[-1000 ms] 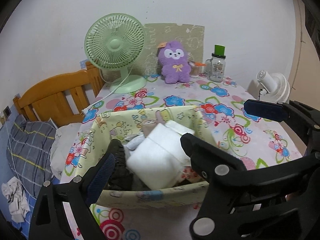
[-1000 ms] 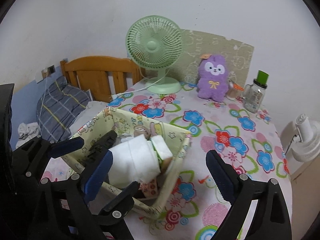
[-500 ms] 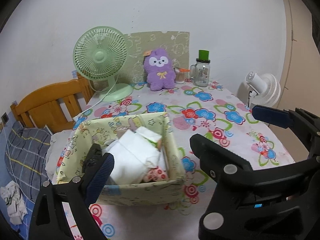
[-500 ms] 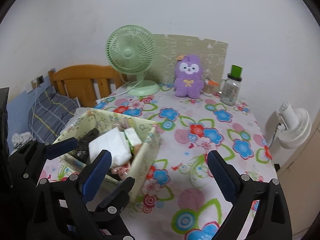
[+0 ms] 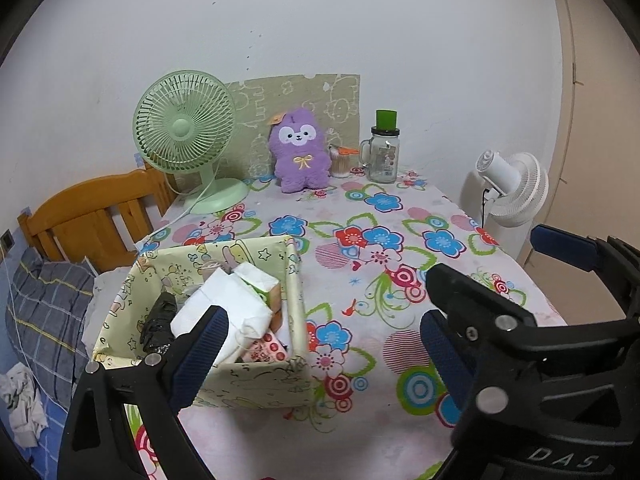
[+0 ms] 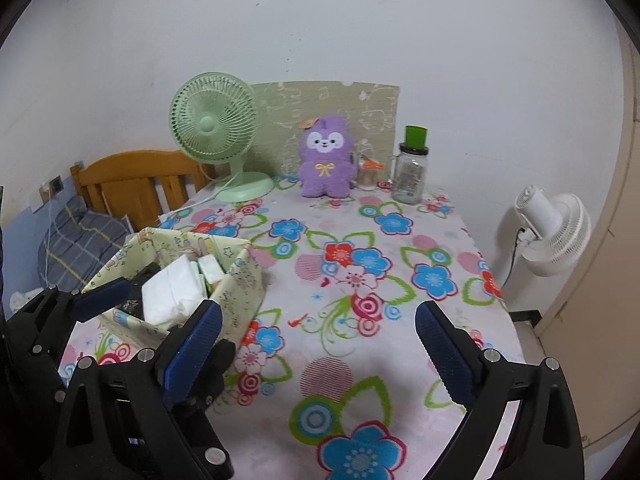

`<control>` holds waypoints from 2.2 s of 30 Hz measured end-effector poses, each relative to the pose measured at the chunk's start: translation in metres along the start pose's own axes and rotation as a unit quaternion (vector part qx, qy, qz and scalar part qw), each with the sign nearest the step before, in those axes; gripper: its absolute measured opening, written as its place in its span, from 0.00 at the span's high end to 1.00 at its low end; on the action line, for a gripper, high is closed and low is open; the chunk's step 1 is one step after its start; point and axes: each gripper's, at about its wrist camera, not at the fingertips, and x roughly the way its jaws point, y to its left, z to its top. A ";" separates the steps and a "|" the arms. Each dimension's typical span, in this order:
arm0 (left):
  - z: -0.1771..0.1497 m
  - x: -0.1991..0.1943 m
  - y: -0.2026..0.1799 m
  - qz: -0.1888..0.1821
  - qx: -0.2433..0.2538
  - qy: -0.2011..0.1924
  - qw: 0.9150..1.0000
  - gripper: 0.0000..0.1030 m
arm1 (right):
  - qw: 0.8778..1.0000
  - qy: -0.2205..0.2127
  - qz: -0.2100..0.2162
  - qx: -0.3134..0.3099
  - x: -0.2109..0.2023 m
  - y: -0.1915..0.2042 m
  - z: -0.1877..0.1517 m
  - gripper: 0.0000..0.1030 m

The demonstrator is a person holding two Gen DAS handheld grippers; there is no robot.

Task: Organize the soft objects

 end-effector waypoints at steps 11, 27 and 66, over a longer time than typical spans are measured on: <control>0.001 -0.011 -0.014 0.011 -0.006 -0.015 1.000 0.02 | 0.999 -0.024 -0.017 0.015 -0.021 -0.025 -0.006 0.04; 0.001 -0.030 -0.030 0.034 -0.006 -0.042 0.999 0.00 | 0.997 -0.054 -0.050 0.038 -0.049 -0.060 -0.015 0.01; -0.003 -0.062 -0.023 0.052 -0.024 -0.084 0.995 0.00 | 0.992 -0.091 -0.076 0.053 -0.078 -0.066 -0.023 0.00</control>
